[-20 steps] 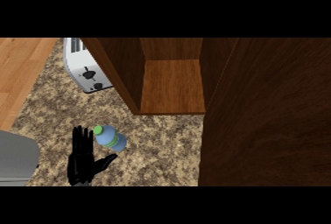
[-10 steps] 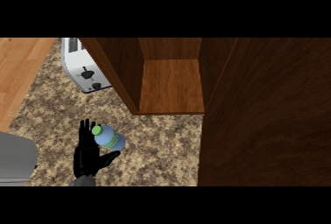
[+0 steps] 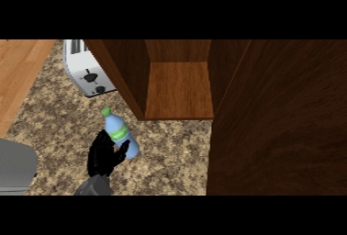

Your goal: Pick up the bottled water, place it into the cabinet and close the cabinet

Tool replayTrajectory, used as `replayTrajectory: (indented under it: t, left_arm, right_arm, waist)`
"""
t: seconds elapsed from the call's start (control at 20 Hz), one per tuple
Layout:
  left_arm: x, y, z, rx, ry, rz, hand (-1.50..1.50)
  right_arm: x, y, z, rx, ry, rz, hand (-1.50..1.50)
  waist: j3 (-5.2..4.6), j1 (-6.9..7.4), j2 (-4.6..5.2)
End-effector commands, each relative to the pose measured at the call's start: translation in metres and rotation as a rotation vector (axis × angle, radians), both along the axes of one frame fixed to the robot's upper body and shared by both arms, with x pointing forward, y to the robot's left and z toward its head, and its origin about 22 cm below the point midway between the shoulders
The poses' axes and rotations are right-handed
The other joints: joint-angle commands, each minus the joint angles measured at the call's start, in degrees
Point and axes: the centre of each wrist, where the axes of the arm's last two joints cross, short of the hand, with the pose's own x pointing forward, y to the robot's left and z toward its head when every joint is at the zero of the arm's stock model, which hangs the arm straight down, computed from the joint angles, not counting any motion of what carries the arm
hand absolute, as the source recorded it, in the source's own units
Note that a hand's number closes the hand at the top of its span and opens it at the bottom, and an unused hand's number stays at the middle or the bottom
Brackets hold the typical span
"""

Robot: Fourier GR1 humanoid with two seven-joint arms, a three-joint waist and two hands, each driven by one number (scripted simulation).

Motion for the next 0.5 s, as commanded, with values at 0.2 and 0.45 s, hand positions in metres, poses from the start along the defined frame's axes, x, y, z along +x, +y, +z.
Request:
replayTrajectory:
  t: [0.2,0.45]
  left_arm:
    - [-0.006,0.041,-0.002,0.007,-0.002,-0.186,1.50]
    - [-0.016,0.090,0.006,0.009,-0.034,-0.251,1.50]
  right_arm:
    - [-0.001,-0.021,0.001,-0.009,-0.004,0.000,-1.50]
    - [-0.003,0.002,-0.011,-0.011,0.007,0.004,-1.50]
  waist:
    - [-0.59,-0.13,0.27]
    - [-0.58,0.13,0.18]
